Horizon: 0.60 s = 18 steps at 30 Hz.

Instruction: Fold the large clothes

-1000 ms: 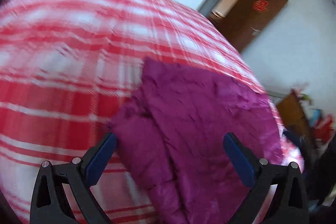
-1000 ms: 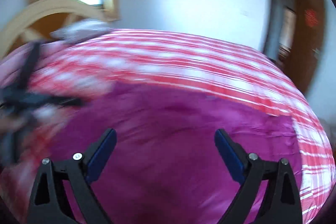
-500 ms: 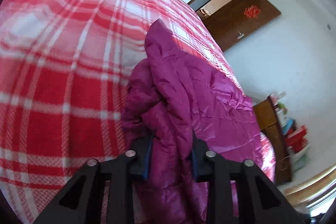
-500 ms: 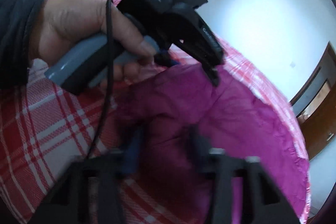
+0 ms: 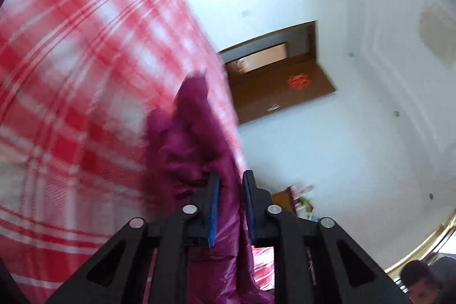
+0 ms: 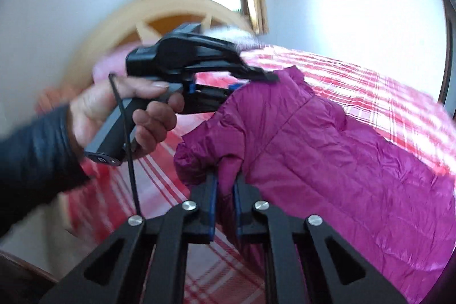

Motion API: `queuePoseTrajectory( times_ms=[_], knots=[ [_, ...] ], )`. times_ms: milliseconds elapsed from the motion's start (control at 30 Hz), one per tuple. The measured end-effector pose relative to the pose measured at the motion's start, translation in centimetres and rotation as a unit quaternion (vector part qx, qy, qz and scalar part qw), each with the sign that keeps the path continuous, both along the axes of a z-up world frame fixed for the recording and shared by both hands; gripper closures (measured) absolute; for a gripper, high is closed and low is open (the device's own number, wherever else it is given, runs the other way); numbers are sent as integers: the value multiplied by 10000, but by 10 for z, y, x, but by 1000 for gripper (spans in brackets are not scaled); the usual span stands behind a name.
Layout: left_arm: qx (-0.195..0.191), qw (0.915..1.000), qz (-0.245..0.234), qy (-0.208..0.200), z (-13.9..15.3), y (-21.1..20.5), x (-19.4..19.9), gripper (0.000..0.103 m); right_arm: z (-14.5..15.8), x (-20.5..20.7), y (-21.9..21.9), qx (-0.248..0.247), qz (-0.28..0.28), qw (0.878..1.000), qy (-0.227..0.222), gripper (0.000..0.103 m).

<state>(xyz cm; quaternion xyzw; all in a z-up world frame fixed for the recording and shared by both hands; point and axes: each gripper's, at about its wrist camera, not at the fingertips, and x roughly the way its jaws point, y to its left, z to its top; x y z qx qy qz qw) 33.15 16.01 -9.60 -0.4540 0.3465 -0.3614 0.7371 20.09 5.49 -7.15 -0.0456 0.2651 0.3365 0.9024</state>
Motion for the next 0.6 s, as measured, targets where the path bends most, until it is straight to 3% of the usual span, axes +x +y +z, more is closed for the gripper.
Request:
queuePoseTrajectory(
  times_ms=[67,200,300,367,433,500,567,600],
  knots=[
    [-75,9994,-106,-310,34,-14,2,90,12,-1,-33,577,-87,9982,135,91],
    [459,9943,-602,-754,69,-76,30,90,16,-1,-114,1605,-589,9842,453,93],
    [953,9882,-629,-1024,78,-107,40,90,3,-3,-171,2190,-1253,9657,613,93],
    [930,9865,-748,-1123,81,-113,37,90,-13,-3,-206,2473,-1628,9515,840,94],
    [1396,9790,-672,-1322,92,-112,27,86,-28,-1,-234,2764,-1935,9357,1030,94],
    [1643,9700,-638,-1673,103,-104,9,67,-37,-1,-250,3024,-2125,9222,1141,94],
    [1765,9641,-488,-1925,109,-93,-11,25,-38,5,-277,3334,-2342,9049,1234,94],
    [1850,9607,-340,-2044,110,-91,-19,21,-39,8,-288,3475,-2472,8954,1278,94]
  ],
)
